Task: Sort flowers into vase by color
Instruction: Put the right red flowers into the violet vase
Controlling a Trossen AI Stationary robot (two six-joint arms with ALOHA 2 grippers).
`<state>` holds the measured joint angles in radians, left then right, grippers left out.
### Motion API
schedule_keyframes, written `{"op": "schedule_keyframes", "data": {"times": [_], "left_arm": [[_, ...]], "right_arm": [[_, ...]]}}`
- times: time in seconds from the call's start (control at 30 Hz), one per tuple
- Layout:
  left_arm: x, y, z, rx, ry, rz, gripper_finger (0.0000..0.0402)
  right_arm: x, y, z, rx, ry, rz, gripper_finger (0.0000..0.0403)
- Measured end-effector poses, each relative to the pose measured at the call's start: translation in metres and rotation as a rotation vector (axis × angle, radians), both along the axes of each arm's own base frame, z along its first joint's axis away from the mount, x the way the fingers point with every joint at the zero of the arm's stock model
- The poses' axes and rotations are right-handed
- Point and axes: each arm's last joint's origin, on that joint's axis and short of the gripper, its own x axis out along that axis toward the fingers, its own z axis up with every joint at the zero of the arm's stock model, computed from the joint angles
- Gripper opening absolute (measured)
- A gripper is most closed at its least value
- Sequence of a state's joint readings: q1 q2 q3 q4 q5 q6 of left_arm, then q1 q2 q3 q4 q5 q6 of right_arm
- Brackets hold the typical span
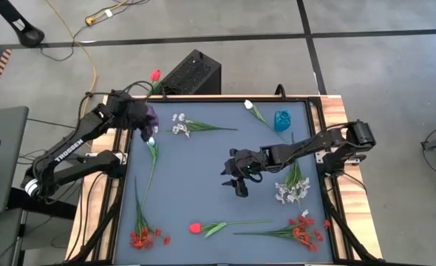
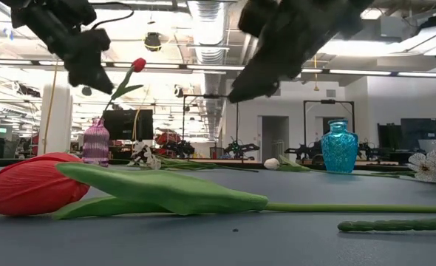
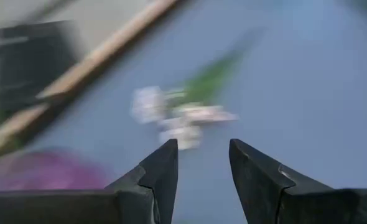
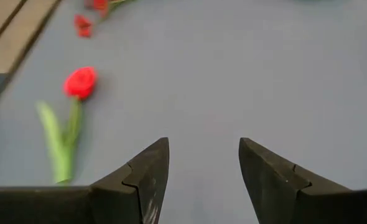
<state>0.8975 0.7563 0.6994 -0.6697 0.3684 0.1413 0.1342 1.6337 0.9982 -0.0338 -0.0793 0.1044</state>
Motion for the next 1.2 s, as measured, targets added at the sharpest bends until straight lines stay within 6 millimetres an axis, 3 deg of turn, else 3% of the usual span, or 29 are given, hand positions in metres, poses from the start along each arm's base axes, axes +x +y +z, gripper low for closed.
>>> {"op": "schedule_keyframes", "data": {"times": [0.13,0.3,0.47,0.63,0.9,1.03,1.2], "left_arm": [[0.013,-0.017,0.001,-0.085,-0.084,-0.241,0.0133],[0.032,-0.044,0.002,-0.078,-0.067,-0.433,0.0133],[0.05,-0.075,0.006,-0.007,-0.077,-0.535,0.0132],[0.06,-0.109,0.01,0.057,-0.106,-0.627,0.0132],[0.066,-0.154,-0.009,0.102,-0.262,-0.77,0.0132],[0.065,-0.166,-0.018,0.088,-0.336,-0.813,0.0132],[0.064,-0.171,-0.024,0.097,-0.386,-0.833,0.0132]], "right_arm": [[-0.014,0.022,0.006,0.009,0.061,0.056,0.0221],[-0.028,0.062,0.005,-0.02,0.075,0.2,0.0221],[-0.039,0.099,0.003,-0.078,0.037,0.209,0.0221],[-0.043,0.124,-0.015,-0.14,0.045,0.219,0.0221],[-0.032,0.144,-0.041,-0.172,0.049,0.212,0.0221],[-0.031,0.151,-0.034,-0.155,0.105,0.192,0.0221],[-0.041,0.157,-0.022,-0.12,0.304,0.128,0.0221]]}}
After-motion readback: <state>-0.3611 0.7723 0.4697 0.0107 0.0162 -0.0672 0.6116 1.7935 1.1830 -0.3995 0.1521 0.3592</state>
